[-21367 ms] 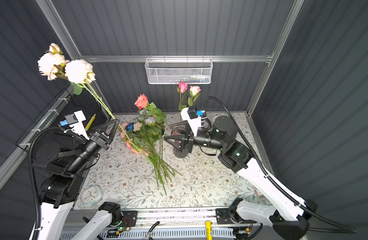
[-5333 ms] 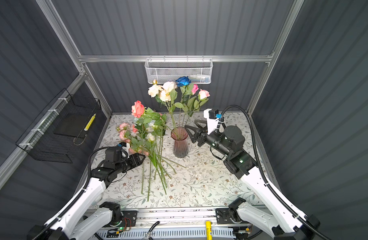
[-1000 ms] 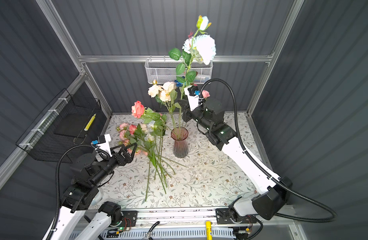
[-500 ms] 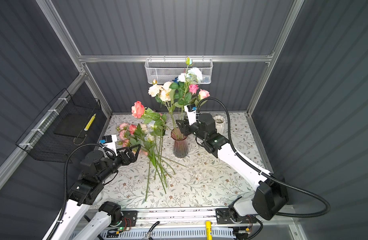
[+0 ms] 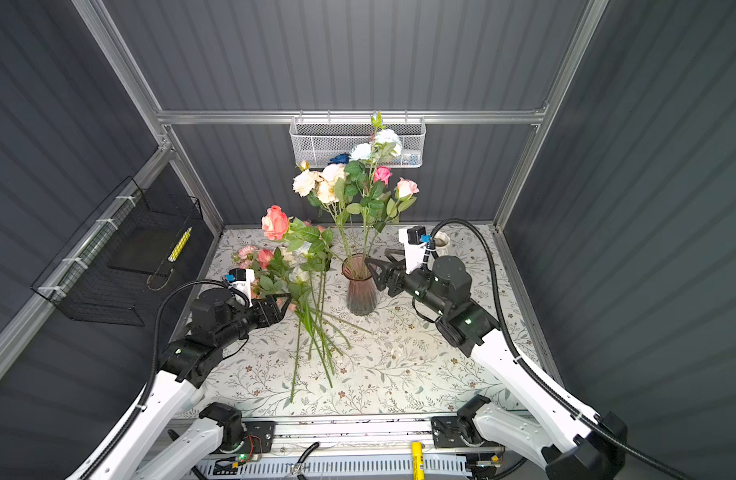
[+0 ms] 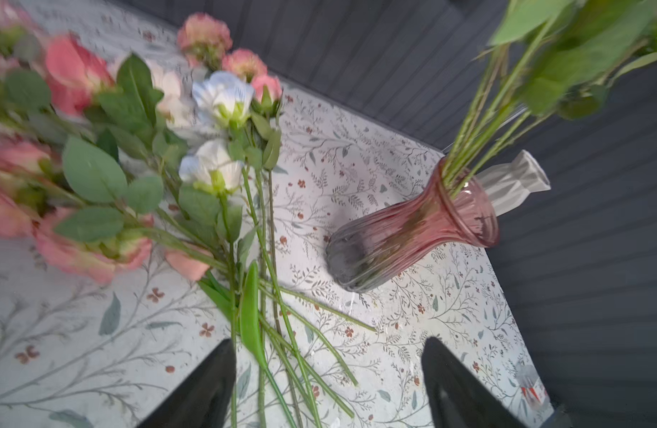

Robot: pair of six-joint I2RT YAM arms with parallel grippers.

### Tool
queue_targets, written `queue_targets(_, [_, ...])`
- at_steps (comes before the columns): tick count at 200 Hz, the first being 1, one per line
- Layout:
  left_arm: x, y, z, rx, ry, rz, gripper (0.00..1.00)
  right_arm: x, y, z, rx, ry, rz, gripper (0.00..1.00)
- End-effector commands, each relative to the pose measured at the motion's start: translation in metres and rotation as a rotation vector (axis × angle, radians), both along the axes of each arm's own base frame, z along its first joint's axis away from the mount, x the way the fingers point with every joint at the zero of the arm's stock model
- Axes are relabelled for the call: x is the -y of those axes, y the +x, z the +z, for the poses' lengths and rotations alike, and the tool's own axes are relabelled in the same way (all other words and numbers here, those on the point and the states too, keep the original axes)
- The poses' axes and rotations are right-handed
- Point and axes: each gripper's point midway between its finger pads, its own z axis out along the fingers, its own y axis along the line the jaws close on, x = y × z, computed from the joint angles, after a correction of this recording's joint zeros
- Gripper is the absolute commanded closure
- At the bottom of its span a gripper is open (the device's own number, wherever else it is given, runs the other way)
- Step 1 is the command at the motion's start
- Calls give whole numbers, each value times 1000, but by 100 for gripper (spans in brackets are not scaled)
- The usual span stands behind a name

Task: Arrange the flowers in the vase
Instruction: 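Grasp the bunch stems with the left gripper and pull up a white rose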

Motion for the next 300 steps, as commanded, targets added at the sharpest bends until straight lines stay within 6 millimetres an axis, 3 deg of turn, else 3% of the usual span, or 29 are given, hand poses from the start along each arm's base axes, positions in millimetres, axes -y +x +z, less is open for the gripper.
queue_targets(1, [3, -4, -61, -180, 48, -12, 30, 2, -12, -3, -24, 28, 29, 29])
queue_targets(32, [-3, -6, -124, -343, 152, 27, 42, 9, -17, -3, -16, 35, 11, 30])
queue_targets(67, [1, -20, -161, -433, 258, 7, 45, 13, -19, 2, 3, 39, -2, 30])
queue_targets(96, [4, -23, -178, -471, 286, 5, 48, 15, -20, 6, 14, 43, -6, 30])
queue_targets(115, [8, -22, -178, -462, 269, -1, 46, 16, -21, 8, 20, 48, -6, 30])
queue_targets(143, [8, -20, -178, -458, 275, -2, 64, 19, -23, 10, 29, 50, -17, 30])
queue_targets(176, [8, -25, -191, -490, 276, -8, 66, 20, -25, 13, 41, 55, -13, 30])
queue_targets(203, [7, -25, -197, -498, 286, -3, 77, 20, -26, 14, 44, 59, -12, 30])
queue_targets(233, [7, -19, -183, -449, 281, 2, 100, 22, -27, 16, 52, 61, -17, 30])
queue_targets(264, [3, -11, -134, -326, 247, 38, 100, 25, -28, 19, 62, 65, -25, 30])
queue_targets(300, [-20, -4, -58, -161, 252, 147, 100, 25, -31, 26, 72, 86, -15, 29])
